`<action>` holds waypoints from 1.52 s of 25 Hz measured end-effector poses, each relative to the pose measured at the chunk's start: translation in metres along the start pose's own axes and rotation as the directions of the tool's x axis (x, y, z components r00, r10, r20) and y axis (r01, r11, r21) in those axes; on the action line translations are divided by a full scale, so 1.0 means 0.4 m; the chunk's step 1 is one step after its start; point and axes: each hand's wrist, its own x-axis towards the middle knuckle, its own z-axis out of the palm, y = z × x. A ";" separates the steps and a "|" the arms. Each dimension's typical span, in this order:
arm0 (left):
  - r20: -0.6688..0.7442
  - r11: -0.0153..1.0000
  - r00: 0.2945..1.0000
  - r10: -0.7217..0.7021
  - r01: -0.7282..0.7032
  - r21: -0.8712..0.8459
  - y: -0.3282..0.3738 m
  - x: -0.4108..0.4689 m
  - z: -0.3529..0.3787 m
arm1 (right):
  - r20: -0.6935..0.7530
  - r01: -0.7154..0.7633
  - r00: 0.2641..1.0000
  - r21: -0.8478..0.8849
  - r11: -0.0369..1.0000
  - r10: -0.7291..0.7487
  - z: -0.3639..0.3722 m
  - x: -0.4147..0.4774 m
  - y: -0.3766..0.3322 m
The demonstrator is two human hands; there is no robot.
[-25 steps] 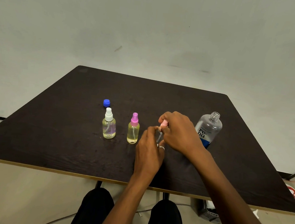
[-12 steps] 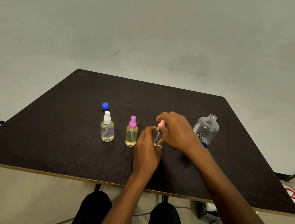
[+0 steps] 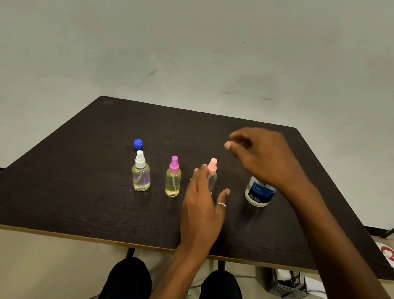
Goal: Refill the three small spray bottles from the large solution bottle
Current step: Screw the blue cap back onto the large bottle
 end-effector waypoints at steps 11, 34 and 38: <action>0.366 0.982 0.930 0.034 0.037 -0.186 0.124 0.055 0.122 | 0.137 -0.290 0.947 -0.032 0.956 0.292 -0.075 -0.056 0.200; -0.009 0.995 0.997 -0.072 0.071 -0.074 0.115 0.059 -0.359 | 0.256 0.132 0.954 0.120 0.984 -0.159 -0.109 0.024 -0.259; -0.151 0.987 0.976 -0.156 0.148 -0.064 0.004 0.089 -0.479 | 0.297 0.294 0.896 0.166 0.941 -0.332 -0.008 0.117 -0.409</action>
